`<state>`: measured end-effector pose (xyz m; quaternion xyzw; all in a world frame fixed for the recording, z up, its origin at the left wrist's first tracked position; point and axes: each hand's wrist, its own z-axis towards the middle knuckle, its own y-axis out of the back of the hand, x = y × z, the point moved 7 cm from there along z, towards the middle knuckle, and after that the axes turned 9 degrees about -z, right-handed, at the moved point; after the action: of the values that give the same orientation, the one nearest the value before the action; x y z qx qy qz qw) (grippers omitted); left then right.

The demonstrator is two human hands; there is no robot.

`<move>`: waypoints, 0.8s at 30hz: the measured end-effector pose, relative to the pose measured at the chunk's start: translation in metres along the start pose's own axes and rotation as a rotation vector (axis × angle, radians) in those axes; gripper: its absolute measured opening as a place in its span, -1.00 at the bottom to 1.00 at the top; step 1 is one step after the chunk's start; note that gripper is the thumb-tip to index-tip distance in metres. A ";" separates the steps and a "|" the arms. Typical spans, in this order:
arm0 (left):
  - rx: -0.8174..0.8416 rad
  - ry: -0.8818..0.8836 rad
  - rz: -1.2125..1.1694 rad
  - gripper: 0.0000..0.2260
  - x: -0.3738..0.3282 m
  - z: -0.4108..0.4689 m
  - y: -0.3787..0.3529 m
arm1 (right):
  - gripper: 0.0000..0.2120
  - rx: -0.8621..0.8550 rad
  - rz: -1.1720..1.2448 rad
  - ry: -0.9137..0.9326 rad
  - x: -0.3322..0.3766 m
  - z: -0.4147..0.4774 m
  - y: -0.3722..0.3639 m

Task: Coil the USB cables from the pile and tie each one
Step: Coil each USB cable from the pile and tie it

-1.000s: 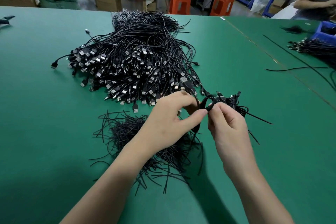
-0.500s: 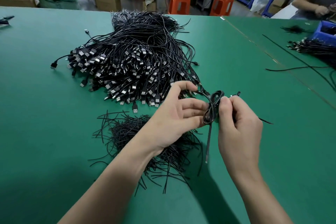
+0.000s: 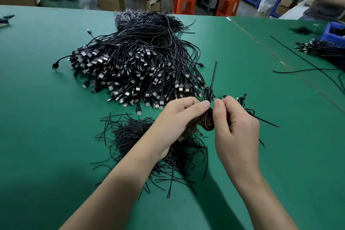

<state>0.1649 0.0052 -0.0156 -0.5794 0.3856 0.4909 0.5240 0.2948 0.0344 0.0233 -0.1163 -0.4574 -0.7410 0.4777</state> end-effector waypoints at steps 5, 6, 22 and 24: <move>0.052 0.149 -0.244 -0.95 0.008 0.000 0.000 | -0.63 -0.015 -0.125 0.106 0.006 0.002 0.001; 0.079 0.149 -0.274 -0.97 0.008 0.000 0.001 | -0.62 -0.015 -0.100 0.077 0.004 0.003 0.001; -0.052 -0.191 -0.109 -0.83 0.007 0.010 0.013 | -0.58 0.123 0.213 -0.283 -0.025 0.004 -0.015; -0.073 -0.246 -0.013 -0.89 0.005 0.009 0.015 | -0.58 0.114 0.192 -0.266 -0.022 0.002 -0.015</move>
<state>0.1503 0.0125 -0.0230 -0.5359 0.2964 0.5685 0.5493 0.2939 0.0512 0.0024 -0.2291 -0.5447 -0.6430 0.4872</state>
